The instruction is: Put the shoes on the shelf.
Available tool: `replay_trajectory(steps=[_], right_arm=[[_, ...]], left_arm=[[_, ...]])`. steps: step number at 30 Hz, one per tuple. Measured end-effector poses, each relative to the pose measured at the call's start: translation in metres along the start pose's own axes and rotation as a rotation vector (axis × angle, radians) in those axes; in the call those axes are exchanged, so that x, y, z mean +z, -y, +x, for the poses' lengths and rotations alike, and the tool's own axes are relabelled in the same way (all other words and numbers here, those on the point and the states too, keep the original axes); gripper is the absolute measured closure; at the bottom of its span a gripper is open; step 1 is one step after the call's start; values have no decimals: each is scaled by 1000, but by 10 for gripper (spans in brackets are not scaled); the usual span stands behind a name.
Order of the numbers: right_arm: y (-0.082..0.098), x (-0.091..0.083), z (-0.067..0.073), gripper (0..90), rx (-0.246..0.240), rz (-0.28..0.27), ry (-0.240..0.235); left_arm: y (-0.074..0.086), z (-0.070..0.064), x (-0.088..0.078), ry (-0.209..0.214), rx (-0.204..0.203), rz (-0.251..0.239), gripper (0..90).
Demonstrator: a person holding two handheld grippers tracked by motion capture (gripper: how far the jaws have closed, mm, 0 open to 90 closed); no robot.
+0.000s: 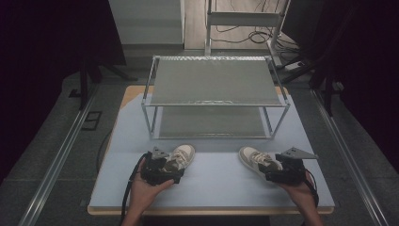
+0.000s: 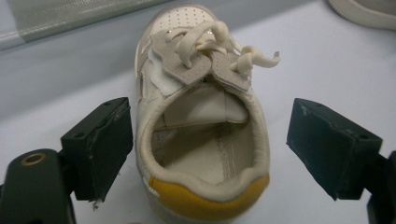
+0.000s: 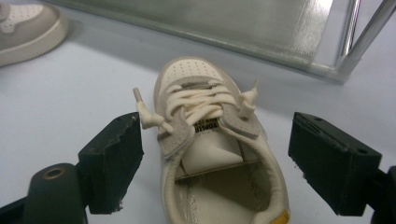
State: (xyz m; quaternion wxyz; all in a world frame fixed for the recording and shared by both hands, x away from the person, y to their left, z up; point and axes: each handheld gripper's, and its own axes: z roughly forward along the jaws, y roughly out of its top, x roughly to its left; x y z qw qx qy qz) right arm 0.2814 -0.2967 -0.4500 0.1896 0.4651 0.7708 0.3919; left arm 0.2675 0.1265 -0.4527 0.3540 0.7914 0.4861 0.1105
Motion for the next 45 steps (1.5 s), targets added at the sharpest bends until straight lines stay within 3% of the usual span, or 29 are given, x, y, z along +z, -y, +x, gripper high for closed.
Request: replay_trajectory(steps=[19,30,40,45], right_arm=[[13,22,2,161,3,77,14],[16,32,-1,177,24,105,17],[17,32,0,212,18,91,25],[18,30,-2,239,10,89,2]], left_arm=[[-1,-1,23,-35,11,75,141],[-2,-4,40,-123,17,144,183],[-1,-5,40,-135,27,130,265],[1,-3,39,-119,27,116,274]])
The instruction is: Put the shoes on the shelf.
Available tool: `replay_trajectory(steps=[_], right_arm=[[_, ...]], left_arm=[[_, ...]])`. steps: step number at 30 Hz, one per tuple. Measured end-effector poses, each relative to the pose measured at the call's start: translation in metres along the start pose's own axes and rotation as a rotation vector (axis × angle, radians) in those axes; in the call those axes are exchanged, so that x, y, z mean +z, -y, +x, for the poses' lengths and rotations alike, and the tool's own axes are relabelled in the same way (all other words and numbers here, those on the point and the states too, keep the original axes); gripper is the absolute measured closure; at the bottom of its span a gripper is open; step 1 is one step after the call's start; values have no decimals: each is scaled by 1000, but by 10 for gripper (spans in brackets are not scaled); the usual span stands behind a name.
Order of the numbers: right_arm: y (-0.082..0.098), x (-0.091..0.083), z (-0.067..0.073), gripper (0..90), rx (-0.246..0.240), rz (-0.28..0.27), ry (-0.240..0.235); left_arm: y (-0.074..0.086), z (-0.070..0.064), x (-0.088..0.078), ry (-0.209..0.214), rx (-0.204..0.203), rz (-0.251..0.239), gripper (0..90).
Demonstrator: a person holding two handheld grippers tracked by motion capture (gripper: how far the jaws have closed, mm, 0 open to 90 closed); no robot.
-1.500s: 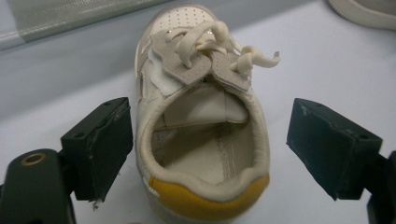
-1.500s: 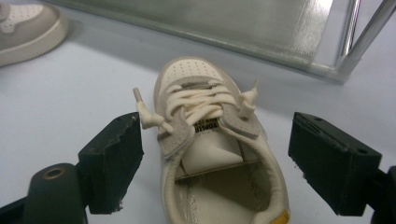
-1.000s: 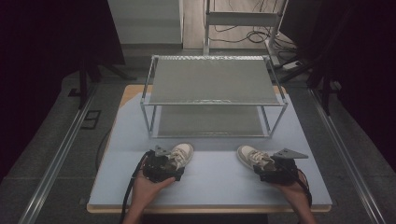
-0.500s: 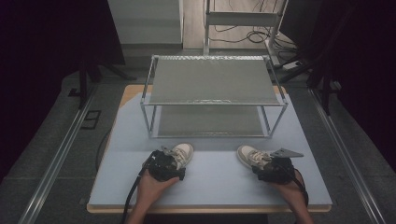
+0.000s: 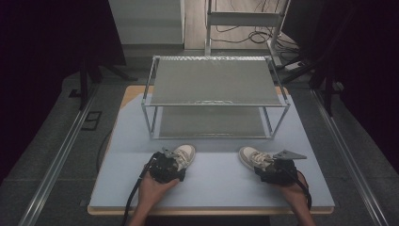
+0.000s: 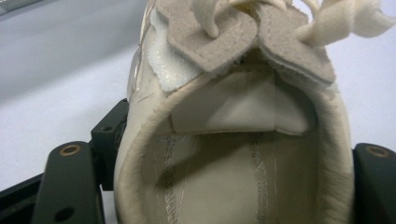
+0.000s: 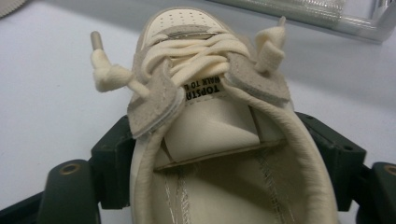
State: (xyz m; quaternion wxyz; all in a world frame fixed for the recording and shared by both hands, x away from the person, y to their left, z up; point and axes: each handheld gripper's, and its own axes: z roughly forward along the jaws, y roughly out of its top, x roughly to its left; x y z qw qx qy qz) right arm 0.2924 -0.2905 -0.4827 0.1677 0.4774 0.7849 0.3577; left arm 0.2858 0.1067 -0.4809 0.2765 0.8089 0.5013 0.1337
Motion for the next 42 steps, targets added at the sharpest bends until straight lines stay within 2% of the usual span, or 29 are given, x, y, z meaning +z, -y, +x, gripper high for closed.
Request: replay_trajectory(steps=[5,7,15,19,27,32,42], right_arm=[[1,-2,0,262,-1,-15,-8],[2,-2,0,272,-3,-19,-13],[1,-10,0,285,1,-42,-14],[1,-13,-1,291,13,-56,-28],[0,-16,0,298,14,-78,-23],[-2,-20,0,300,23,-92,-46],[-3,-21,0,301,29,-103,-53]], left_arm=[[1,0,-1,22,0,-20,278],[1,0,-4,47,-4,-39,279],[2,2,-13,60,-18,-79,278],[2,5,-17,84,-35,-98,279],[2,7,-19,86,-42,-110,279],[1,8,-21,86,-48,-121,279],[0,8,-22,85,-52,-131,279]])
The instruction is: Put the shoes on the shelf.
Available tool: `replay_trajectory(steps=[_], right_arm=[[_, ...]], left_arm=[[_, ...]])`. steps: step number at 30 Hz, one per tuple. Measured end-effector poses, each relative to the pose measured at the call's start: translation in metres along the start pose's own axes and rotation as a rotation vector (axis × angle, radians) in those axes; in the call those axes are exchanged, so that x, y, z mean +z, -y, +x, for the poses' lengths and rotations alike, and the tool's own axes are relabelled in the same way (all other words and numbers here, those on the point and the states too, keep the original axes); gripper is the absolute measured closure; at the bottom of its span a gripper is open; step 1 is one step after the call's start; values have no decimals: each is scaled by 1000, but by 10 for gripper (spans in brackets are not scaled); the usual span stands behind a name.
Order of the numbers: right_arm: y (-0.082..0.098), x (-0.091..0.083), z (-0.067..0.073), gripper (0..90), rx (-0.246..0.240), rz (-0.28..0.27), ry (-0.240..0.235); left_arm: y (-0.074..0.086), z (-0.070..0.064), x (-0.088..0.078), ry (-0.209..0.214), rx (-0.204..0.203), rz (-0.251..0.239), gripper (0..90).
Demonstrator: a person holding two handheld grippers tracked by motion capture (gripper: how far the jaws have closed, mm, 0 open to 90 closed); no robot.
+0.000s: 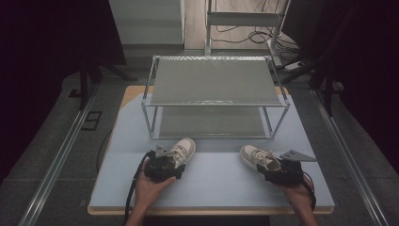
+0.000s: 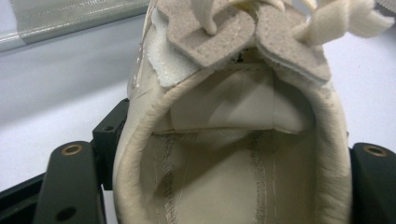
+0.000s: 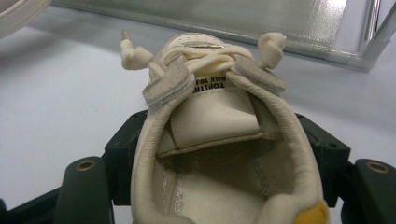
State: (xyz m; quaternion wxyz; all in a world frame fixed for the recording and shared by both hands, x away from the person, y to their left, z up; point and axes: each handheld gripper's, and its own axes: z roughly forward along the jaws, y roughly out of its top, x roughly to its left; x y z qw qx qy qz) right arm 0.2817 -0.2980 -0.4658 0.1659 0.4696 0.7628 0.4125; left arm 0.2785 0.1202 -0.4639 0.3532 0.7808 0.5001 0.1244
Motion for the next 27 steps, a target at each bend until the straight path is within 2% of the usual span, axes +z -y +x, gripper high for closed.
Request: replay_trajectory(steps=[9,18,21,27], right_arm=[[-6,1,1,303,-1,-8,-8],[-19,1,2,302,-8,-35,-7],[-23,4,4,303,-9,-36,-11],[-29,8,5,303,-11,-40,-10]], left_arm=[[-6,1,3,9,7,12,279],[-13,2,9,18,16,17,278],[-16,1,11,13,26,23,278],[-23,2,16,7,18,23,278]])
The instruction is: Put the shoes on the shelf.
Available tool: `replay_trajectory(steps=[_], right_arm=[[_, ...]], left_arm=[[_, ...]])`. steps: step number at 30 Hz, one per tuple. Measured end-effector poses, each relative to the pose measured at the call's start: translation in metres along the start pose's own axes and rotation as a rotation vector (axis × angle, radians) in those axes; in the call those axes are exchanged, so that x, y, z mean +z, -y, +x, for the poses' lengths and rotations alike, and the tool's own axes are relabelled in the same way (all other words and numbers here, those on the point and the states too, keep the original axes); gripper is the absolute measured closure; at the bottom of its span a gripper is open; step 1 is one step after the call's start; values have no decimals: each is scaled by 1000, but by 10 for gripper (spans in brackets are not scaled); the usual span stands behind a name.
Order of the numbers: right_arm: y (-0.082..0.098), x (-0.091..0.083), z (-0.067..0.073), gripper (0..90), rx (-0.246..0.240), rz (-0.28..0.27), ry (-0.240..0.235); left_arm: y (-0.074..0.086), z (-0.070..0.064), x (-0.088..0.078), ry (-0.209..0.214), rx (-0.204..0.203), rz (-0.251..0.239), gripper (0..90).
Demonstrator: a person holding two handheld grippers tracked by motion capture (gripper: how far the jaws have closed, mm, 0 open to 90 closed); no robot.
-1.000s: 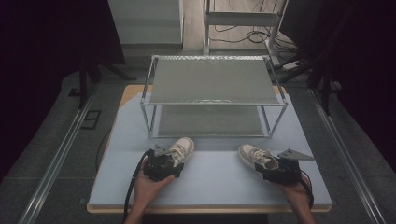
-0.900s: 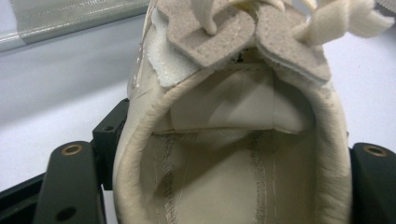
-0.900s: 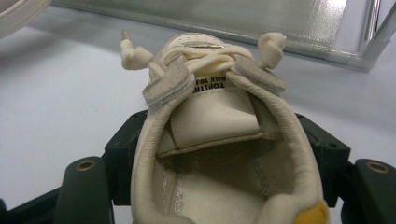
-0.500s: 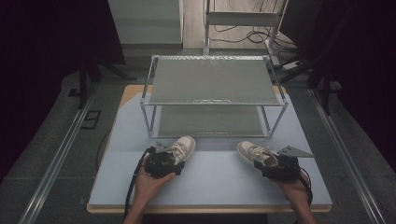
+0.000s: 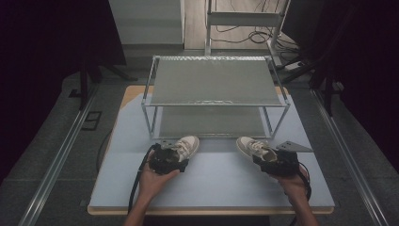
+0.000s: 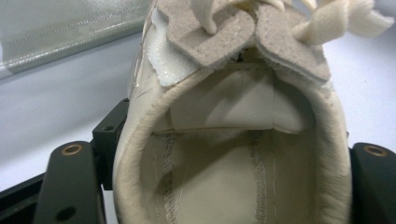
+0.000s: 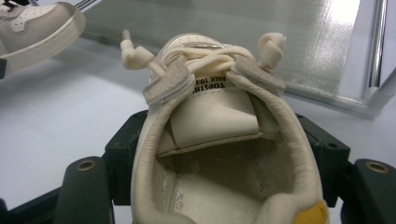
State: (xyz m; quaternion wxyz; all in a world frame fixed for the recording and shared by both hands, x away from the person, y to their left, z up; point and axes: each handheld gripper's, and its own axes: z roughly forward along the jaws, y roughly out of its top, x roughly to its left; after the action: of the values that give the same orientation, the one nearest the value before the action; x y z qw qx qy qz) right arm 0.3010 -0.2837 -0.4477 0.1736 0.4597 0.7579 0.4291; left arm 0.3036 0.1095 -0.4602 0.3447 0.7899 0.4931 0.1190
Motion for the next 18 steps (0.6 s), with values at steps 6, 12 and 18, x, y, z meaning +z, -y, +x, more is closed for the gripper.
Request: replay_trajectory(steps=[6,12,18], right_arm=[[-6,10,-1,303,3,12,1],[-9,15,-1,304,11,8,7],[-14,21,-1,304,16,13,0]], left_arm=[[-8,0,6,-1,0,1,278],[-15,-1,11,-5,0,3,279],[-24,-3,15,-2,5,0,279]])
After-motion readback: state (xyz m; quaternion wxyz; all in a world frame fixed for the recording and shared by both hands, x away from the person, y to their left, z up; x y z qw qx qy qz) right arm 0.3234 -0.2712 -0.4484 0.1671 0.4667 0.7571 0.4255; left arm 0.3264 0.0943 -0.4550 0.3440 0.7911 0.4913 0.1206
